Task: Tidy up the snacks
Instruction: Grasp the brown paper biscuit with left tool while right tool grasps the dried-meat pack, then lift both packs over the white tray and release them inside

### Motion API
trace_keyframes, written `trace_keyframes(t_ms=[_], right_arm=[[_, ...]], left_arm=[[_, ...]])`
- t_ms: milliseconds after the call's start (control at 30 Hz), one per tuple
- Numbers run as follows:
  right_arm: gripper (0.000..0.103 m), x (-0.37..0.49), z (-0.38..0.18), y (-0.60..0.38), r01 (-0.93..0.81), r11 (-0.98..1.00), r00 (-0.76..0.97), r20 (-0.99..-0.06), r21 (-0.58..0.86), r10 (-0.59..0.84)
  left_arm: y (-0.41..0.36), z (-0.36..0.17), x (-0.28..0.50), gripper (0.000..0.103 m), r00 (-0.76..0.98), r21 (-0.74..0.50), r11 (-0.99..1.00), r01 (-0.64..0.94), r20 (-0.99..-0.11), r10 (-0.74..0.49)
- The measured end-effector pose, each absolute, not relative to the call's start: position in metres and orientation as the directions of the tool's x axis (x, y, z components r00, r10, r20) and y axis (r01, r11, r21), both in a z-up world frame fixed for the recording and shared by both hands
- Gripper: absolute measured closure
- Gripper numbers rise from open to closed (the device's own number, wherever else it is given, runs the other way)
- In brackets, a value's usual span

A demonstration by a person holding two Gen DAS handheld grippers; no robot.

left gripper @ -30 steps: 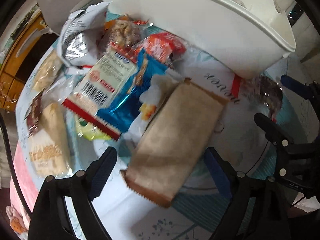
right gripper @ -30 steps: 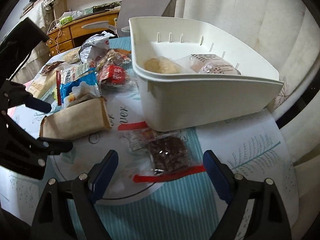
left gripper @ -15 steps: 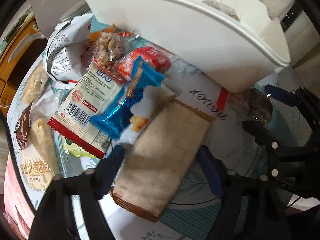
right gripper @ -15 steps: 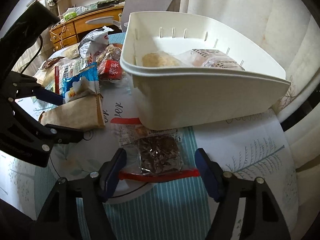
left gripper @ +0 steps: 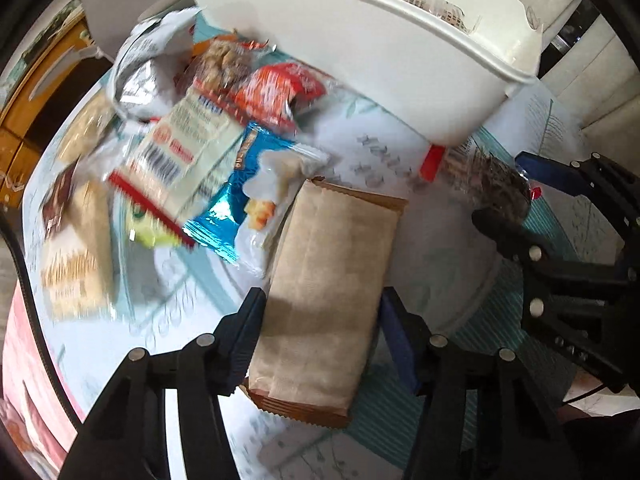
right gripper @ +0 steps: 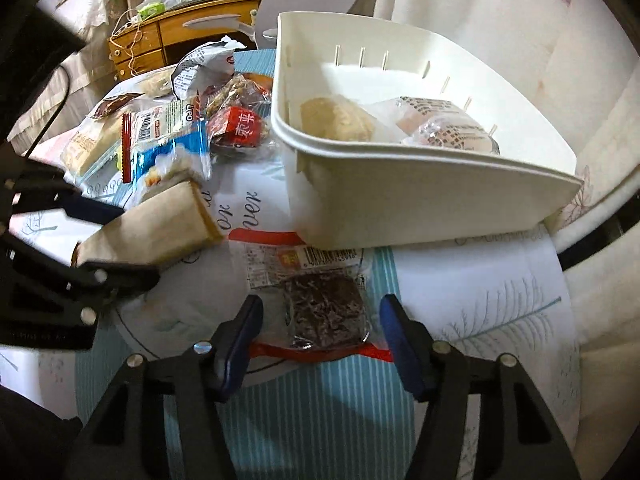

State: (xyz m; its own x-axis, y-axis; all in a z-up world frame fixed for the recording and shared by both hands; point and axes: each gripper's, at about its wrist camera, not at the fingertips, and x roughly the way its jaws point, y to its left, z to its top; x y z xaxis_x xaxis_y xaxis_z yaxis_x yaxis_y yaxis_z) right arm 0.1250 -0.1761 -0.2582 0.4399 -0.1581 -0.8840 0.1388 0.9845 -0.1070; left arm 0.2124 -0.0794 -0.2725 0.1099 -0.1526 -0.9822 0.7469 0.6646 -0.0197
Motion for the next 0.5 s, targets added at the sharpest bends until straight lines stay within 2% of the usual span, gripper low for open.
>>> trace_keyframes(t_ms=[167,500], right_arm=[[0.048,0.111,-0.253,-0.172,0.175,0.983,0.427,-0.895,-0.054,-0.126],[0.049,0.077,-0.246,-0.162,0.276,0.960,0.405,-0.912,0.051,-0.068]], left_arm=[[-0.062,-0.258,0.188,0.047,0.113,-0.040,0.684,0.729,-0.977,-0.179],[-0.019,-0.216,0.155,0.047,0.166,-0.056,0.715,0.697,-0.957,-0.236]])
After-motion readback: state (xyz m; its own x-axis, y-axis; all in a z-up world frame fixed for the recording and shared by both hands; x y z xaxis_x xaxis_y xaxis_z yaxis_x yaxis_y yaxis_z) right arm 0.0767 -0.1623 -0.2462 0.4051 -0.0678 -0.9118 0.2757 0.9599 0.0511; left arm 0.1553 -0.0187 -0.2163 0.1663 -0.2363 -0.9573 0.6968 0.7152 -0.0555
